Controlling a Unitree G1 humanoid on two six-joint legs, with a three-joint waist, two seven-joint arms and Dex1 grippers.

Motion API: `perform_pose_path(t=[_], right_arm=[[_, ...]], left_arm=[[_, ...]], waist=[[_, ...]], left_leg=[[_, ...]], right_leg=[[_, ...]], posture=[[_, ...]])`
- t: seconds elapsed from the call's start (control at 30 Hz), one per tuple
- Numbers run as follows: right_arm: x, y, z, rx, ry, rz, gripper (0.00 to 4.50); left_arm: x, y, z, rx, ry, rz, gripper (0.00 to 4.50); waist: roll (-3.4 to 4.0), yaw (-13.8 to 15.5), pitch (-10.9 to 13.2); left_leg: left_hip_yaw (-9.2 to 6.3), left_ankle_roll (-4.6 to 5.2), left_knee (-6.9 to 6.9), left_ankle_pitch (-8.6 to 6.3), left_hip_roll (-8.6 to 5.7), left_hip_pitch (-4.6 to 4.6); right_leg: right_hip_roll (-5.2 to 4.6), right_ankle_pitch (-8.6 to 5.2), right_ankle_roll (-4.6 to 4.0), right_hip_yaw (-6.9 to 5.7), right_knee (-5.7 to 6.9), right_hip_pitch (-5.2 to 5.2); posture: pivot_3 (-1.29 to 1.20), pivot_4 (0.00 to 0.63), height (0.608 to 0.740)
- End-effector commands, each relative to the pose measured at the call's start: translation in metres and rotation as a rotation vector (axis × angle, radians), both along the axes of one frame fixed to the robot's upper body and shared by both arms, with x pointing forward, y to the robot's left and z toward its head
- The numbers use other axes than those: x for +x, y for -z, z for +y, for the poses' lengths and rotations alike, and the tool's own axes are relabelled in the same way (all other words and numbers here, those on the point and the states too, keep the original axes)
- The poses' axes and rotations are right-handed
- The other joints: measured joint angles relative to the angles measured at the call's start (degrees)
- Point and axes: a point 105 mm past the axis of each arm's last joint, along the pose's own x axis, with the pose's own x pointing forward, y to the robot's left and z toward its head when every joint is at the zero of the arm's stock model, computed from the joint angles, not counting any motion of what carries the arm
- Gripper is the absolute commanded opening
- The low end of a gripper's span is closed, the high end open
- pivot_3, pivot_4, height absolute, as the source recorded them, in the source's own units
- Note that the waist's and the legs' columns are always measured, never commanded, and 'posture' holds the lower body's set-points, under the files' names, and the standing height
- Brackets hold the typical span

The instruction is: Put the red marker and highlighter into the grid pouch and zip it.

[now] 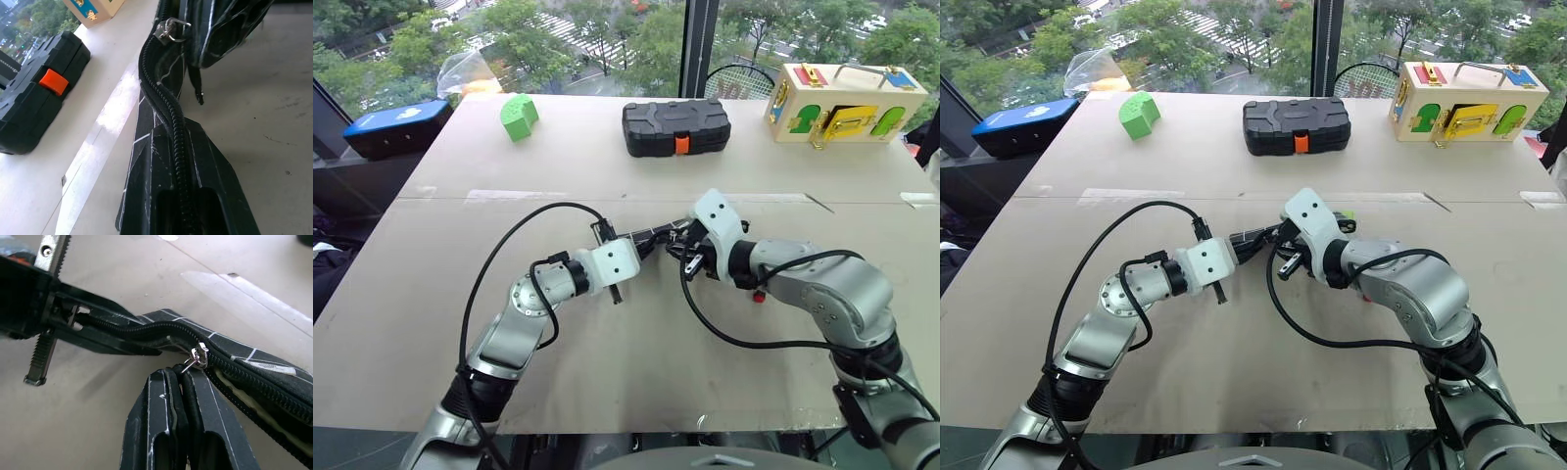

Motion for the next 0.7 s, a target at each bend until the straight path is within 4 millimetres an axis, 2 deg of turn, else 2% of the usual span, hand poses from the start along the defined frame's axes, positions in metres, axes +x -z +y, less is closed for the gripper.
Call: perform_pose_path(t=[0.03,0.3,0.43,0.5,0.7], right_arm=[[-0.011,-0.010,0.020,0.003,-0.149,-0.035,0.02],[-0.005,-0.008,0.034,-0.108,-0.357,-0.097,0.02],[0.018,-0.010,0.018,-0.139,-0.258,-0.123,0.02],[0.028,-0.011,0.003,-0.124,-0.181,-0.114,0.02],[0.033,-0.011,-0.025,-0.092,-0.088,-0.077,0.02]], left_arm=[[-0.001,-0.007,-0.010,-0.009,0.038,-0.039,0.00],[0.001,-0.015,-0.020,-0.043,0.064,-0.064,0.00],[-0.005,-0.020,-0.018,-0.068,0.078,-0.071,0.00],[-0.011,-0.020,-0.016,-0.074,0.092,-0.065,0.00],[-0.021,-0.017,-0.013,-0.065,0.127,-0.045,0.00]], waist=[[-0.01,-0.01,0.00],[0.00,0.03,0.00],[-0.01,0.05,-0.01],[-0.01,0.04,-0.01],[0.00,0.09,0.00]], left_leg=[[0.00,0.00,0.00,0.00,0.00,0.00],[0.03,0.01,0.01,0.00,-0.01,0.00],[0.02,0.01,0.01,0.00,0.00,0.00],[0.02,0.00,0.01,0.00,0.01,0.00],[0.02,0.00,0.01,0.00,0.01,-0.03]], right_leg=[[0.00,0.00,0.00,0.00,0.00,0.00],[0.00,0.00,0.00,-0.05,-0.01,0.00],[0.00,0.00,0.00,-0.09,0.00,0.00],[-0.02,0.00,0.00,-0.09,-0.01,0.00],[-0.10,0.01,0.00,-0.06,-0.03,0.00]], posture=[[0.00,0.150,0.740],[0.00,0.150,0.740],[0.00,0.150,0.740],[0.00,0.150,0.740],[0.00,0.150,0.740]])
